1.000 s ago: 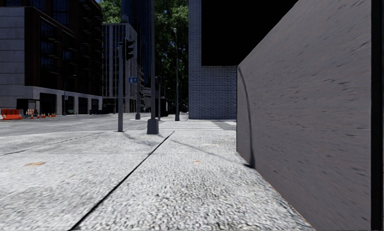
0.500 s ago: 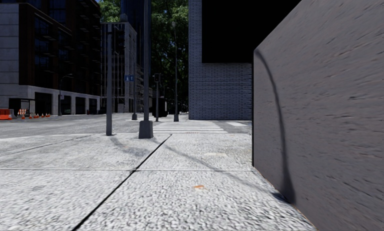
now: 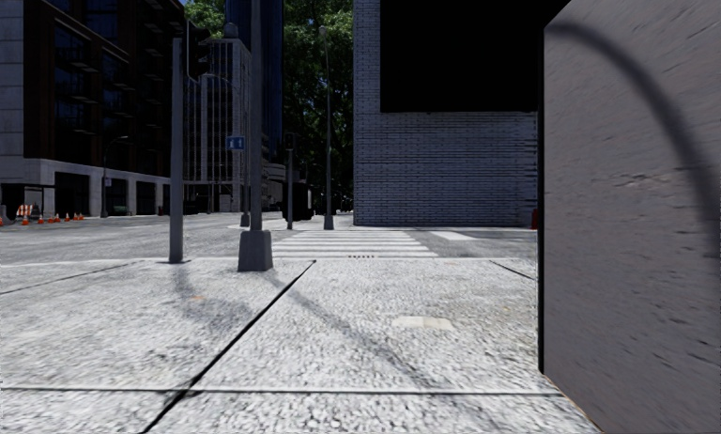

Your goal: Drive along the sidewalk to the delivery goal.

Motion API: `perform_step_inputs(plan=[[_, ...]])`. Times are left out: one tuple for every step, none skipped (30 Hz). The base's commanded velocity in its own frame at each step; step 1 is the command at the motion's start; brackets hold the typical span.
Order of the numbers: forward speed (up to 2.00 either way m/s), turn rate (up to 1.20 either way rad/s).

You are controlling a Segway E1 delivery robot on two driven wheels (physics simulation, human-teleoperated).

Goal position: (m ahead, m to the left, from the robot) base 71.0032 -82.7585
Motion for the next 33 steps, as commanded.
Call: perform_step_inputs(plan=[[2.00,0.00],[2.00,0.00],[2.00,0.00],[2.00,0.00],[2.00,0.00],[2.00,0.00],[2.00,0.00],[2.00,0.00],[2.00,0.00],[2.00,0.00],[2.00,0.00],[2.00,0.00],[2.00,0.00],[2.00,0.00],[2.00,0.00],[2.00,0.00],[2.00,0.00],[2.00,0.00],[2.00,0.00],[2.00,0.00],[2.00,0.00],[2.00,0.00],[2.00,0.00],[2.00,0.00],[2.00,0.00],[2.00,0.00],[2.00,0.00],[2.00,0.00],[2.00,0.00],[2.00,0.00],[2.00,0.00],[2.00,0.00],[2.00,0.00]])
